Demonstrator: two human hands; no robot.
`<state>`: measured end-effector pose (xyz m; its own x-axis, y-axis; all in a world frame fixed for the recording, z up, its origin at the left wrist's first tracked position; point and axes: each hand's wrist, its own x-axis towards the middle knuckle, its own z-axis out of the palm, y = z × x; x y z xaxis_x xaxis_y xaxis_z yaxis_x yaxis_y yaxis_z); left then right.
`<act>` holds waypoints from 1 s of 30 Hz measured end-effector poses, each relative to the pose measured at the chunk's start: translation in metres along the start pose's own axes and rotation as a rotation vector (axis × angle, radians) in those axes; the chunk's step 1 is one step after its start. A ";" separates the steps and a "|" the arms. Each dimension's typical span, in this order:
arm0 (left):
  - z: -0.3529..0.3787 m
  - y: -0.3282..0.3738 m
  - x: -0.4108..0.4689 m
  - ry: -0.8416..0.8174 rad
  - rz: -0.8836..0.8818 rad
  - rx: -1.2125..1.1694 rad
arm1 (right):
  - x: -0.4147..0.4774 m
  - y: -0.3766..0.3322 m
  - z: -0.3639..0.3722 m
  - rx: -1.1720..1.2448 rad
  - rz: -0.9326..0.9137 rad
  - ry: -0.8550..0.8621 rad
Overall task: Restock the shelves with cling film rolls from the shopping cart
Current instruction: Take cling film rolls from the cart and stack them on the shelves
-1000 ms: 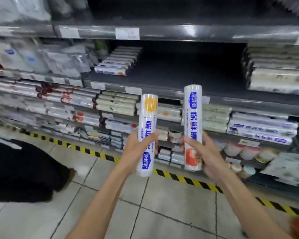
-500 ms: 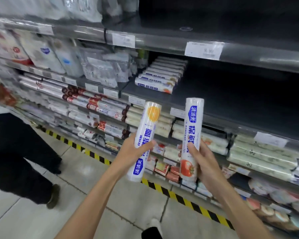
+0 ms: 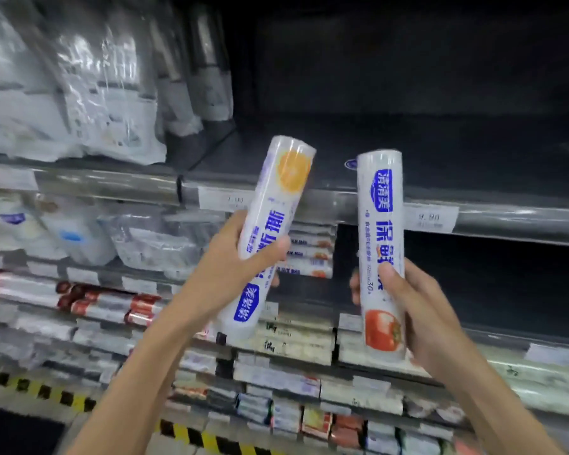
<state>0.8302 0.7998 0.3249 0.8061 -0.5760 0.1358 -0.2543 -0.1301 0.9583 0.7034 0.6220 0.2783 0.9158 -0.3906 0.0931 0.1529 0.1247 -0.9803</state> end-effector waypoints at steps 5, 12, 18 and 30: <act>-0.045 0.053 0.120 -0.067 0.119 -0.009 | 0.055 -0.049 0.017 0.133 -0.003 0.149; -0.056 0.056 0.306 -0.255 0.039 0.467 | 0.130 -0.090 0.017 0.075 0.069 0.253; -0.039 0.025 0.422 -0.259 0.154 0.834 | 0.176 -0.103 0.007 0.154 0.143 0.304; -0.018 -0.018 0.486 -0.120 0.326 0.805 | 0.196 -0.097 0.000 0.223 0.125 0.315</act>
<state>1.2364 0.5366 0.3786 0.5773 -0.7587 0.3018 -0.7987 -0.4479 0.4019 0.8681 0.5329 0.3916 0.7789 -0.6162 -0.1165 0.1561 0.3703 -0.9157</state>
